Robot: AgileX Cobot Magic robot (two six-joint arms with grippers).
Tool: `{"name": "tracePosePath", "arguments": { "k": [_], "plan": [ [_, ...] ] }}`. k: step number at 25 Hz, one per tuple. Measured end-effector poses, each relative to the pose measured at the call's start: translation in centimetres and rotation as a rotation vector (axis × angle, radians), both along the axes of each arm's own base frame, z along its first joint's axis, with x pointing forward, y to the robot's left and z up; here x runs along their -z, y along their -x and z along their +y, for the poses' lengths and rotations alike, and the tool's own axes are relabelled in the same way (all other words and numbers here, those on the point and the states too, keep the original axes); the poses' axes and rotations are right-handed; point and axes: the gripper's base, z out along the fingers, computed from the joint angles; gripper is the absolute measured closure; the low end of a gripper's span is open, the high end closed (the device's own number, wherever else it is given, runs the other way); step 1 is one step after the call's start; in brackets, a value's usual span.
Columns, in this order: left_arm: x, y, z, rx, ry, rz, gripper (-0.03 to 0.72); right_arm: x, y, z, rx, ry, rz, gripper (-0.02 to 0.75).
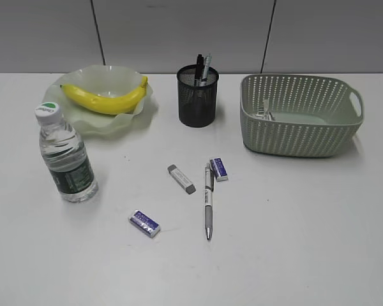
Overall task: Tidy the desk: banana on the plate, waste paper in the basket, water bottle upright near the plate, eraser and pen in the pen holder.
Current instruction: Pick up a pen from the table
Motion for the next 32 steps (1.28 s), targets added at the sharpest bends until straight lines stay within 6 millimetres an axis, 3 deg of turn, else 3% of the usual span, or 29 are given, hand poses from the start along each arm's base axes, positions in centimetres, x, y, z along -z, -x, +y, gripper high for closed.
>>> {"name": "tracePosePath", "arguments": {
  "k": [3,10,13,16,21,23,29,32],
  "plan": [
    [0.2,0.0,0.0,-0.002,0.0,-0.002,0.454,-1.2,-3.8,2.9,-0.048,0.027,0.068,0.388],
    [0.2,0.0,0.0,-0.004,0.0,-0.006,0.454,-2.1,-15.4,11.4,-0.071,0.038,0.42,0.388],
    [0.2,0.0,0.0,-0.004,0.0,-0.006,0.456,-0.3,-19.8,14.9,0.01,0.039,0.655,0.388],
    [0.2,0.0,0.0,-0.004,0.0,-0.006,0.456,2.8,-23.1,18.4,0.098,0.127,0.834,0.388],
    [0.2,0.0,0.0,-0.004,0.0,-0.006,0.456,7.4,-26.0,24.2,0.128,0.249,0.915,0.388],
    [0.2,0.0,0.0,-0.004,0.0,-0.006,0.456,9.8,-26.9,25.6,0.16,0.269,0.952,0.388],
    [0.2,0.0,0.0,-0.004,0.0,-0.006,0.456,16.5,-27.9,26.6,0.214,0.356,1.05,0.387],
    [0.2,0.0,0.0,-0.004,0.0,-0.006,0.456,18.8,-28.0,26.7,0.225,0.387,1.081,0.387]
  ]
}}
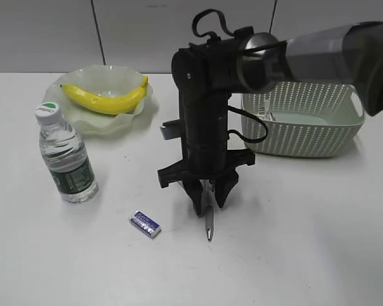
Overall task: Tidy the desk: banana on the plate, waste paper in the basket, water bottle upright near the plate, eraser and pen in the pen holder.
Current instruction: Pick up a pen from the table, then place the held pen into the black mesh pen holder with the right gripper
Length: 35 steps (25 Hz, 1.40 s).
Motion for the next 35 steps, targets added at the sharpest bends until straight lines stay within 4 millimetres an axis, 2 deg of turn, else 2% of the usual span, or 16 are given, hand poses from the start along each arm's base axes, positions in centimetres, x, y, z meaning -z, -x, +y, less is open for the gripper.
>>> {"name": "tracePosePath", "arguments": {
  "k": [2,4,8,14,16,19,22,25,28,35],
  "plan": [
    [0.0,0.0,0.0,0.0,0.0,0.0,0.456,1.0,-0.1,0.1,0.001,0.003,0.002,0.393],
    [0.0,0.0,0.0,0.0,-0.001,0.0,0.456,1.6,-0.2,0.1,0.003,0.004,0.003,0.438],
    [0.0,0.0,0.0,0.0,-0.001,0.0,0.456,1.6,-0.4,-0.1,0.009,0.003,0.0,0.633],
    [0.0,0.0,0.0,0.0,-0.001,0.0,0.456,1.2,-0.7,-0.8,-0.004,0.021,0.012,0.629],
    [0.0,0.0,0.0,0.0,-0.001,0.0,0.456,-0.1,-0.7,-0.9,-0.013,0.015,-0.013,0.629],
    [0.0,0.0,0.0,0.0,-0.001,0.0,0.455,-4.3,-0.9,-0.8,-0.021,-0.065,-0.122,0.629],
    [0.0,0.0,0.0,0.0,-0.001,0.0,0.454,-9.9,-1.8,-0.6,-0.032,-0.216,-0.377,0.629],
    [0.0,0.0,0.0,0.0,-0.001,0.0,0.454,-13.6,-3.1,-0.5,-0.069,-0.309,-0.647,0.629],
    [0.0,0.0,0.0,0.0,-0.001,0.0,0.454,-14.3,-4.7,-0.5,-0.136,-0.321,-0.838,0.629],
    [0.0,0.0,0.0,0.0,-0.001,0.0,0.454,-11.8,-8.8,-1.4,-0.158,-0.368,-1.018,0.629]
  ]
}}
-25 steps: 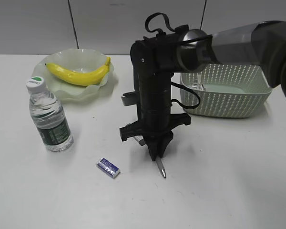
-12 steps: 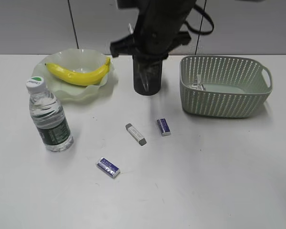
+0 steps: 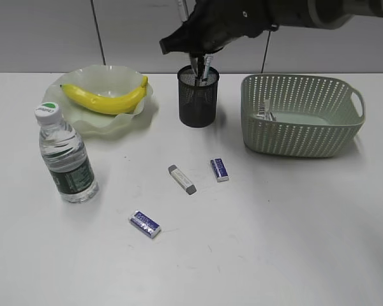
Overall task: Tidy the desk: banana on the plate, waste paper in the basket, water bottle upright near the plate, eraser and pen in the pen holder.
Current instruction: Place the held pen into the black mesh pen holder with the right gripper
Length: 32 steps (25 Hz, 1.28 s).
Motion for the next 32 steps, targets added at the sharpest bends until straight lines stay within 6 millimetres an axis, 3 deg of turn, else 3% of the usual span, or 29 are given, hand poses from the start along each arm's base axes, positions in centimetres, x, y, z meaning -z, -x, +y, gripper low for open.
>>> {"name": "tracePosePath", "arguments": {
  "k": [4,13,19,22,26,32],
  "plan": [
    [0.0,0.0,0.0,0.0,0.0,0.0,0.452,1.6,-1.7,-0.6,-0.003,-0.045,-0.05,0.629],
    [0.0,0.0,0.0,0.0,0.0,0.0,0.451,5.2,-2.9,-0.6,-0.021,-0.05,-0.05,0.625],
    [0.0,0.0,0.0,0.0,0.0,0.0,0.451,5.3,-3.2,-0.9,-0.019,-0.038,-0.055,0.465],
    [0.0,0.0,0.0,0.0,0.0,0.0,0.451,5.4,-3.1,-1.1,-0.007,-0.018,-0.033,0.433],
    [0.0,0.0,0.0,0.0,0.0,0.0,0.451,4.1,-2.1,-2.5,0.067,0.076,0.076,0.426],
    [0.0,0.0,0.0,-0.001,0.001,0.0,0.451,-1.5,1.6,-5.4,0.116,0.257,0.278,0.428]
  ]
}}
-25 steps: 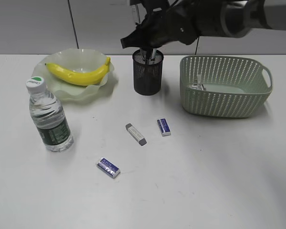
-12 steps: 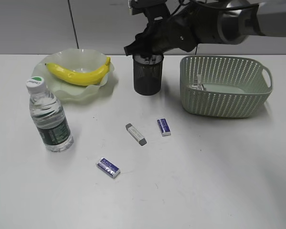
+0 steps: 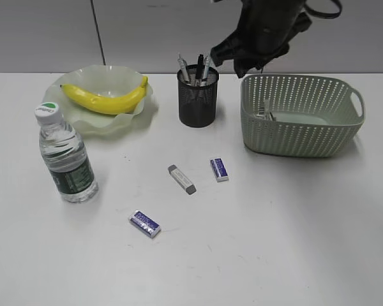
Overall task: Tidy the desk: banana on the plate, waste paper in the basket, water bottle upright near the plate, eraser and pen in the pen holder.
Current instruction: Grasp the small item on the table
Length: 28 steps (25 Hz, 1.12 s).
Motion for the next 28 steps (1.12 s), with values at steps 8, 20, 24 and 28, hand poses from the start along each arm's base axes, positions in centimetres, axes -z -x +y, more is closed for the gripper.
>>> {"name": "tracePosePath", "arguments": {
  "k": [8,20,24,28],
  "plan": [
    [0.0,0.0,0.0,0.0,0.0,0.0,0.451,-5.8,9.1,-3.9,-0.046,-0.055,0.153,0.44],
    [0.0,0.0,0.0,0.0,0.0,0.0,0.451,-3.0,27.5,-15.0,-0.044,-0.081,0.17,0.441],
    [0.0,0.0,0.0,0.0,0.0,0.0,0.451,-2.5,31.9,-17.8,-0.056,-0.157,0.039,0.441],
    [0.0,0.0,0.0,0.0,-0.002,0.002,0.451,-3.1,35.1,-19.8,-0.094,-0.225,-0.12,0.441]
  ]
}}
